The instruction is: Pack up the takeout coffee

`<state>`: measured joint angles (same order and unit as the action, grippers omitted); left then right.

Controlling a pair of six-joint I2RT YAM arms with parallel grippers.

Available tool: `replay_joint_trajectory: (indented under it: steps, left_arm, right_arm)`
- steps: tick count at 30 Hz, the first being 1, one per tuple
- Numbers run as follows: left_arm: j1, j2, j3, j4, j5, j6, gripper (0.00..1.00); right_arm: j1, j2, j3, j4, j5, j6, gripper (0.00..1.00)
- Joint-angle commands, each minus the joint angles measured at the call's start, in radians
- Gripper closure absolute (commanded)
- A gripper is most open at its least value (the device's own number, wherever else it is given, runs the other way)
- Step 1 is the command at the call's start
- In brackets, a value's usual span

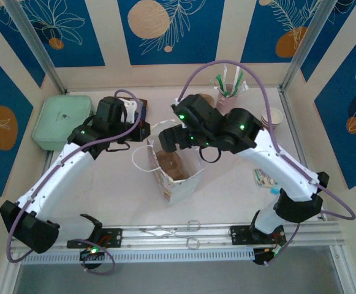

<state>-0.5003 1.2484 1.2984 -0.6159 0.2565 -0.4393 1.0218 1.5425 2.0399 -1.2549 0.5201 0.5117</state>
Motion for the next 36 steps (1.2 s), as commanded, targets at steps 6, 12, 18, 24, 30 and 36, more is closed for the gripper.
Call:
replay_joint_trajectory:
  steps: [6,12,18,24,30,36]
  left_arm:
    - [-0.029,-0.080,0.012,0.100,-0.019,0.029,1.00]
    - [-0.131,-0.183,-0.031,0.206,-0.148,0.150,1.00]
    - [-0.145,-0.263,-0.120,0.330,-0.133,0.171,1.00]
    - [-0.144,-0.297,-0.161,0.395,-0.108,0.180,1.00]
    - [-0.147,-0.316,-0.180,0.423,-0.106,0.196,1.00]
    - [-0.157,-0.358,-0.211,0.454,-0.123,0.237,1.00]
  right_arm:
    - [-0.119,-0.030,-0.173,0.051,-0.005,-0.009,0.12]
    - [-0.092,-0.059,-0.257,0.100,-0.045,-0.002,0.20]
    - [-0.075,-0.116,-0.343,0.160,-0.074,0.002,0.54]
    - [-0.054,-0.147,-0.378,0.178,-0.055,0.013,0.89]
    - [-0.020,-0.196,-0.417,0.231,-0.027,0.005,1.00]
    - [0.026,-0.347,-0.600,0.469,0.042,-0.030,1.00]
